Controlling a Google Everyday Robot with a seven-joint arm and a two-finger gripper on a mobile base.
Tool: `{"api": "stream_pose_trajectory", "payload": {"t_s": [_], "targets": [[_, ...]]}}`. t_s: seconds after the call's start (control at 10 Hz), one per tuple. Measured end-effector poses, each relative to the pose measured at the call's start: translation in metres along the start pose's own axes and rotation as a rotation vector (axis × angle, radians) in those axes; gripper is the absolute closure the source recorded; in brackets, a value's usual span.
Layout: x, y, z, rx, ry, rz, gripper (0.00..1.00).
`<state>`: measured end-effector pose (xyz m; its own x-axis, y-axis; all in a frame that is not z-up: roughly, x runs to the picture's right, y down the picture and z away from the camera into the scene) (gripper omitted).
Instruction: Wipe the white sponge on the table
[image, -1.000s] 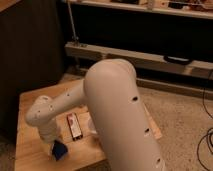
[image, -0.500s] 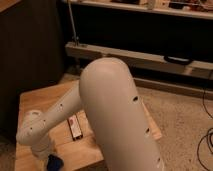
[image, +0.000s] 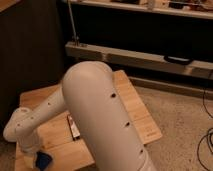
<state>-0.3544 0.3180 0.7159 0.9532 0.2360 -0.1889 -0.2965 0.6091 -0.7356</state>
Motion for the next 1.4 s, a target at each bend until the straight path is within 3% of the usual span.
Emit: {"api": "stream_pose_trajectory", "payload": {"t_s": [0.2,0.4,0.7,0.9,1.1,1.4], "targets": [[-0.026,-0.014,0.006,0.006,0.002,-0.015,0.77],[-0.030,-0.039,0.009,0.018,0.012,0.004,0.77],[-0.016,-0.085,-0.003,0.043,0.017,0.088,0.77],[0.006,-0.106,-0.010,0.053,0.034,0.142,0.77],[0.033,-0.104,-0.006,0.053,0.068,0.166,0.77],[0.059,-0.074,-0.001,0.042,0.085,0.166,0.77]]}}
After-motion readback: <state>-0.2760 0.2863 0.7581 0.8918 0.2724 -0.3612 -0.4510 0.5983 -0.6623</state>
